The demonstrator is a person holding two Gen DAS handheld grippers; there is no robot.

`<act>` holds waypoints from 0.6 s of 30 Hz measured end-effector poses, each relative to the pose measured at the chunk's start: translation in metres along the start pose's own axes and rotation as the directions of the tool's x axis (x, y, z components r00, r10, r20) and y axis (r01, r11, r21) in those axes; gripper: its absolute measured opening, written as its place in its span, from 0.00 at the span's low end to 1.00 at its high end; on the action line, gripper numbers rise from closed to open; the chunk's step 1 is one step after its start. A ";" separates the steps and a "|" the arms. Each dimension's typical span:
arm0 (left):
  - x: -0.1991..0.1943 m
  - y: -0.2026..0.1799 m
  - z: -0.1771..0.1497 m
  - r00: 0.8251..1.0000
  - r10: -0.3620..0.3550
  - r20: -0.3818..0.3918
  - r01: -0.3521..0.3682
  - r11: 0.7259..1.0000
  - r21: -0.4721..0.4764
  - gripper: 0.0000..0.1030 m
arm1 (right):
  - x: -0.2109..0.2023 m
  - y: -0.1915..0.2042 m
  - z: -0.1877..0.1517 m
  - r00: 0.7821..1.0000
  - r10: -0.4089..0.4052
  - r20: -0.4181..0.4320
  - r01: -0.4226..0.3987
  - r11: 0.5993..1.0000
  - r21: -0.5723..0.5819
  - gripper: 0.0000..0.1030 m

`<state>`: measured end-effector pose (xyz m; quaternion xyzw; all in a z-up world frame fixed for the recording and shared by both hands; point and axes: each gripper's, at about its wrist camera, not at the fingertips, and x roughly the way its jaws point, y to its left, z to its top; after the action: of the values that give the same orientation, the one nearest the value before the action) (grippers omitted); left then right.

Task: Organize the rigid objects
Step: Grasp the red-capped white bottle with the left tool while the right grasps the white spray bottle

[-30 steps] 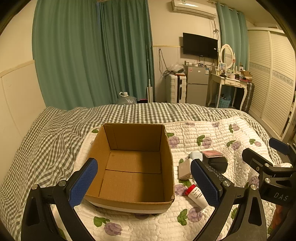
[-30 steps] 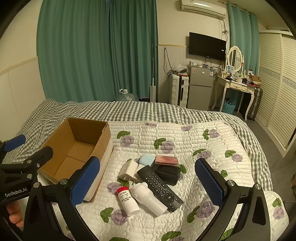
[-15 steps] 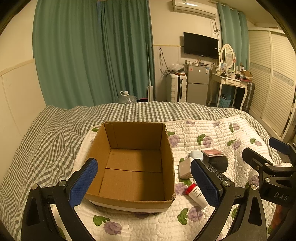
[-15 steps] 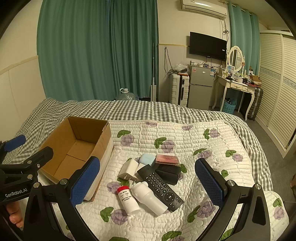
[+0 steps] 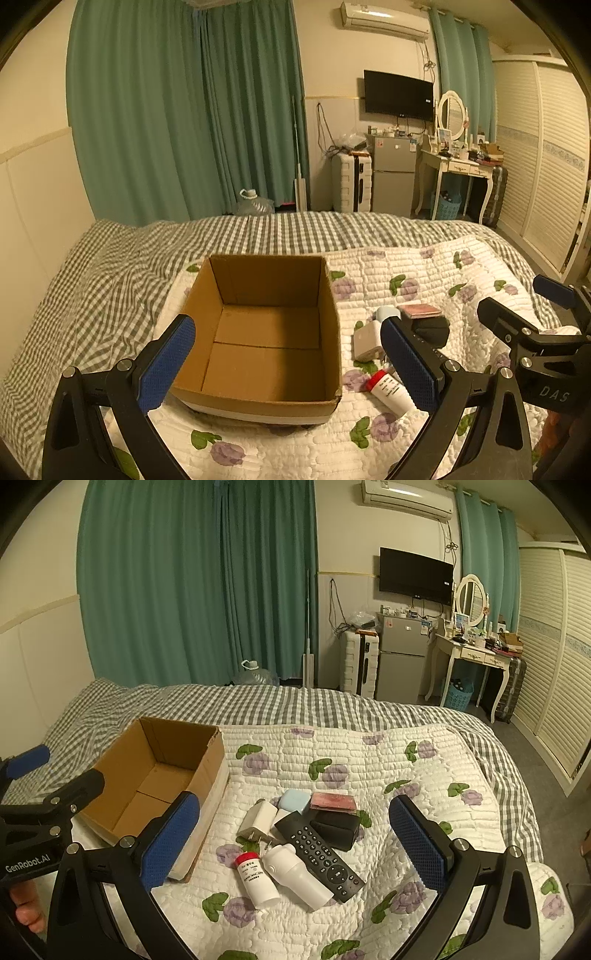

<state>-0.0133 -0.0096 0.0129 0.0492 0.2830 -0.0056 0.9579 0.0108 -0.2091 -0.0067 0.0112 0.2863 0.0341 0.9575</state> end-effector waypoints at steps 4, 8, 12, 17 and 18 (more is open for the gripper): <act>-0.012 -0.006 0.006 1.000 -0.013 0.028 0.012 1.000 0.005 0.99 | -0.014 -0.008 0.010 1.000 -0.001 0.022 0.002 1.000 -0.025 1.00; -0.017 -0.014 0.008 0.999 -0.028 0.040 0.028 1.000 -0.002 0.99 | -0.024 -0.016 0.018 1.000 -0.016 0.022 0.018 0.996 -0.092 1.00; -0.006 -0.026 -0.001 0.999 -0.039 0.001 0.039 0.999 -0.013 0.99 | -0.018 -0.031 0.015 0.999 -0.037 0.002 0.037 0.985 -0.169 1.00; 0.025 -0.049 -0.027 0.993 -0.055 -0.101 0.054 0.998 -0.015 0.99 | 0.017 -0.060 -0.004 0.996 -0.057 -0.075 0.040 0.978 -0.204 1.00; 0.033 -0.055 -0.035 0.990 -0.056 -0.127 0.055 0.998 -0.011 0.99 | 0.026 -0.066 -0.009 0.994 -0.052 -0.101 0.032 0.982 -0.185 1.00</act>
<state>-0.0063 -0.0605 -0.0395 0.0381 0.3447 -0.0283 0.9375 0.0317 -0.2733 -0.0313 -0.0846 0.3321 0.0404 0.9386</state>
